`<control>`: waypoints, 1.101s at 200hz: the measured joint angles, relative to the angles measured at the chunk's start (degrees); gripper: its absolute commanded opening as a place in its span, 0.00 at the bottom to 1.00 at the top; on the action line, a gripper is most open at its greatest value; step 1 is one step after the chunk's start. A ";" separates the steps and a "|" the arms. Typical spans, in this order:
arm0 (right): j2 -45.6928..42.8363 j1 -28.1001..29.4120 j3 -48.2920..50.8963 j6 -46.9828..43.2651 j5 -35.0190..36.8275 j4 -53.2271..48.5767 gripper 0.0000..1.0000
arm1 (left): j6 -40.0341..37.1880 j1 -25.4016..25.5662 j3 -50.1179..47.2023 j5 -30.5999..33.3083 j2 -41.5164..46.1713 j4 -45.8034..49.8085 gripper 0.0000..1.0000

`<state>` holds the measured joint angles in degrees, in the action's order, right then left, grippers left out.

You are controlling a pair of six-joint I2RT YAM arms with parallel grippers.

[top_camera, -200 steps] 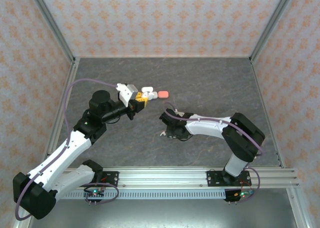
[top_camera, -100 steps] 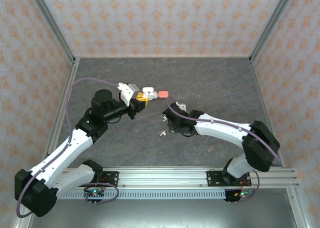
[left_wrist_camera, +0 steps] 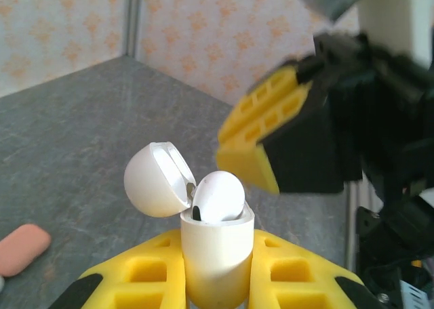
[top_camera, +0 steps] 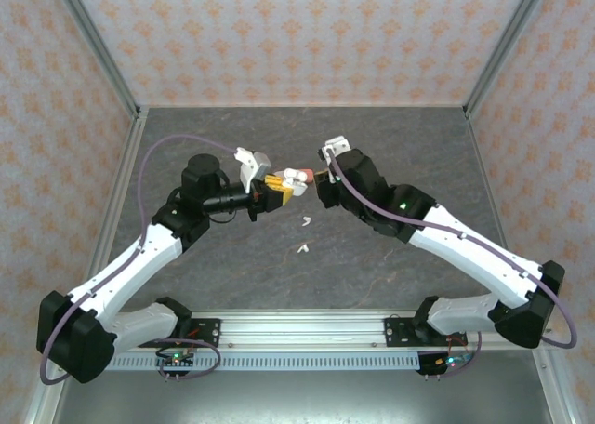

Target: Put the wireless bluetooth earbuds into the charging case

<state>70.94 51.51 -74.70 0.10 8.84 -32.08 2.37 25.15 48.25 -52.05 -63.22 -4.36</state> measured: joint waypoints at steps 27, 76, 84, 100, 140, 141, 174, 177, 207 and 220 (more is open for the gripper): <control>-0.24 0.00 -1.86 -5.18 -0.59 1.09 0.19 | 0.81 0.00 0.15 -1.84 -0.48 -0.07 0.00; 0.13 0.00 -1.88 -9.22 -4.42 3.06 0.19 | 1.90 0.00 0.81 -3.34 -0.55 -0.20 0.00; 0.35 0.00 -1.88 -9.44 -5.05 3.48 0.19 | 2.12 0.00 0.83 -3.48 -0.55 -0.20 0.00; 1.03 0.02 -1.95 -9.81 -6.36 4.07 0.18 | 2.16 0.00 0.83 -3.50 -0.57 -0.20 0.00; 2.73 0.48 -1.95 -9.79 -7.98 4.15 0.18 | 2.25 0.00 0.83 -3.45 -0.57 -0.15 0.00; 2.73 0.48 -1.95 -9.79 -7.98 4.15 0.18 | 2.27 0.00 0.83 -3.45 -0.57 -0.15 0.00; 2.73 0.50 -1.95 -9.55 -8.63 4.07 0.18 | 2.29 0.00 0.83 -3.45 -0.57 -0.17 0.00; 2.73 0.50 -1.95 -9.53 -8.68 4.04 0.18 | 2.29 0.00 0.83 -3.45 -0.57 -0.17 0.00; 2.73 0.59 -1.95 -8.92 -8.92 3.80 0.18 | 2.29 0.00 0.83 -3.43 -0.57 -0.15 0.00; 2.71 0.59 -1.90 -8.66 -9.11 3.78 0.18 | 2.32 0.00 0.83 -3.39 -0.55 -0.17 0.00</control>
<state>73.65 52.10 -76.60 -8.56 -0.27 -28.29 4.69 25.15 49.08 -55.44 -63.77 -4.54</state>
